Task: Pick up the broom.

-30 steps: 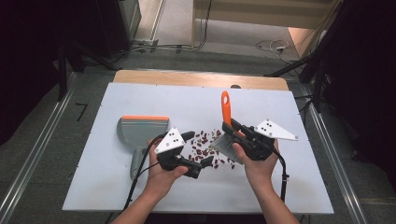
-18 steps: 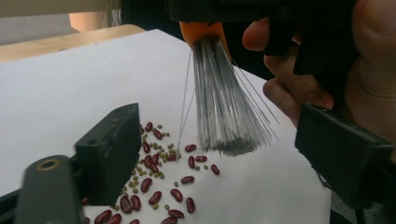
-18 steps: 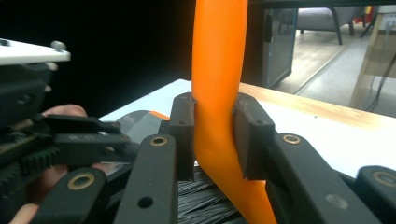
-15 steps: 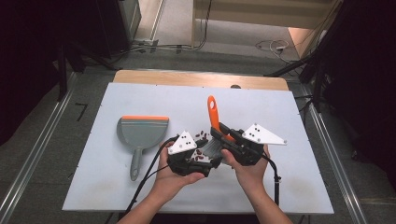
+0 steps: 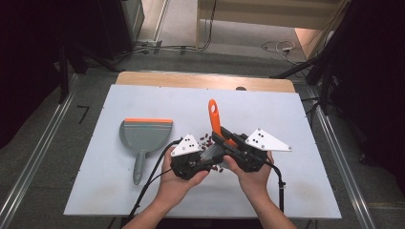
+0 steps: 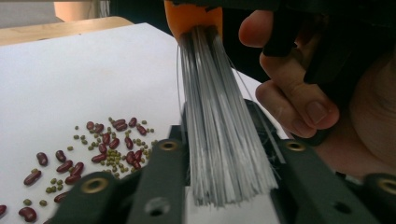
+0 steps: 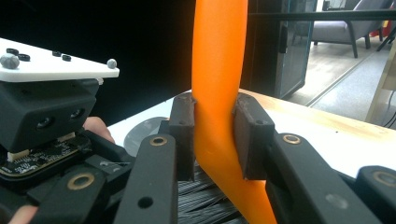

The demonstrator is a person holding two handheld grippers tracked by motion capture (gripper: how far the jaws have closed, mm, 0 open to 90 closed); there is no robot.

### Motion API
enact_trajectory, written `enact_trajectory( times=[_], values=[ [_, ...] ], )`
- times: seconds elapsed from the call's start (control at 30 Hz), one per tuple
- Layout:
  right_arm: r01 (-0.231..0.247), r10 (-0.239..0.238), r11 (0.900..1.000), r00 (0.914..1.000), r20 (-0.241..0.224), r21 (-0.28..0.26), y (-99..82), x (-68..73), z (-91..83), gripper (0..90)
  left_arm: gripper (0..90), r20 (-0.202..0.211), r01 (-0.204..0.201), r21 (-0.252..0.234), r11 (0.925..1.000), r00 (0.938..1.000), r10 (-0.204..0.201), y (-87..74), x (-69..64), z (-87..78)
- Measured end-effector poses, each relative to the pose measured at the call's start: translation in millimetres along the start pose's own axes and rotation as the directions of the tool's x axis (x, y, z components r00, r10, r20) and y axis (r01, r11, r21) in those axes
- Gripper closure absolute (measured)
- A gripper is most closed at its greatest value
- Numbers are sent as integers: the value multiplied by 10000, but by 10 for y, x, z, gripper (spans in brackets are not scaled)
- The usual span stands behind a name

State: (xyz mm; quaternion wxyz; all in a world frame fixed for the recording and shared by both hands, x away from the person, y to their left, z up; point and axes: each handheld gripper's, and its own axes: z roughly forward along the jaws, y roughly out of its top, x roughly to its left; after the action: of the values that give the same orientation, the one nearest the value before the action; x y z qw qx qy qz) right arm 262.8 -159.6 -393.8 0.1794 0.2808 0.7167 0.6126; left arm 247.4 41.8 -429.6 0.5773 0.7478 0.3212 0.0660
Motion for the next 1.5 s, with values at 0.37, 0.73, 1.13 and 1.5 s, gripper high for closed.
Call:
enact_trajectory(
  times=[0.37, 0.73, 1.13, 1.5],
  values=[
    [145, -132, 9994, 9991, -414, 306, 27, -11, 17, 616, 861, -58, 48, 385, 9992, 10000, -46, 14, 110, -77],
    [338, -46, 9925, 9705, -2412, 1172, 95, -401, -110, 389, 862, 384, -234, 185, 9996, 9990, 227, 49, 257, -275],
    [963, 264, 9637, 8936, -4480, 2488, -99, -629, -47, 421, 861, 1705, -1044, 94, 9945, 9801, 1013, 65, 296, -370],
    [923, 724, 9599, 8305, -5523, 2647, -122, -637, -20, 581, 861, 2626, -1196, 270, 9925, 9588, 1084, 77, 340, -411]
  ],
)
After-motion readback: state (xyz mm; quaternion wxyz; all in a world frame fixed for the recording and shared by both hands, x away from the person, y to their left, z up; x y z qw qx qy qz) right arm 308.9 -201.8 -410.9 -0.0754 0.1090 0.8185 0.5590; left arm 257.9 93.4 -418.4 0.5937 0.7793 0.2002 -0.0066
